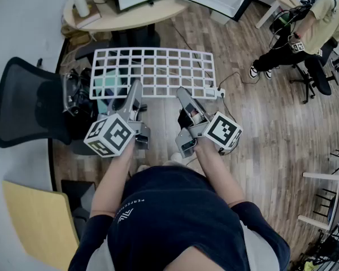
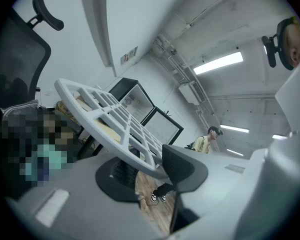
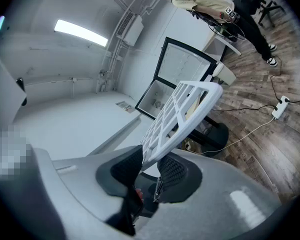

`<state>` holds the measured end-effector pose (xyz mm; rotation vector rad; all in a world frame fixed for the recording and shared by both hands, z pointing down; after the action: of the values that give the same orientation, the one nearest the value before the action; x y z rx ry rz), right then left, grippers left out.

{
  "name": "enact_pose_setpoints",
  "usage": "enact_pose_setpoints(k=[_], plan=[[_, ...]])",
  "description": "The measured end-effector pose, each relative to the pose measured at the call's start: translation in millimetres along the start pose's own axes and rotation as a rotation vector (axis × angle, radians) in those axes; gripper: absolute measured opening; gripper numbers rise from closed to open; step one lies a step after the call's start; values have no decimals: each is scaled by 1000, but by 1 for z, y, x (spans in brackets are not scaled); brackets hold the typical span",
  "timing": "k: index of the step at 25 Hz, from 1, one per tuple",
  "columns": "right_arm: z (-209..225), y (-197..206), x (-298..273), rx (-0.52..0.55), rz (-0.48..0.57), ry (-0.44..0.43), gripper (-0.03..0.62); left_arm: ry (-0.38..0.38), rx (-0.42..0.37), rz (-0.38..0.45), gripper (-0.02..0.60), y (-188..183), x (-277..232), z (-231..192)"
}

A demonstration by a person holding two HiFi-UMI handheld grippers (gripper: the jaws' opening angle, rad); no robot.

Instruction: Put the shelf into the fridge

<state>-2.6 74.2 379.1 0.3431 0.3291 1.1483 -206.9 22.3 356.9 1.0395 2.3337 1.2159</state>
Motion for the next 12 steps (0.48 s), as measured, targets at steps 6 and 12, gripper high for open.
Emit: enact_pose_setpoints(k=[6, 12], plan=[[10, -5, 0, 19, -14, 22, 95, -10, -28, 7, 149, 1, -6, 1], [19, -14, -4, 25, -28, 27, 97, -33, 7, 6, 150, 11, -15, -3]])
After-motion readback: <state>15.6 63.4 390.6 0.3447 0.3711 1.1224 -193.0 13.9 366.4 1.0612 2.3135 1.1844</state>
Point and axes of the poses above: the fingertips, and each gripper's own axes: x backward along the fingers, z to its right, y out of its underside, the point moved 7 cm from there along x, backward along the fingers, and after that the axes turned 9 degrees about y, right-handed, at the moved point
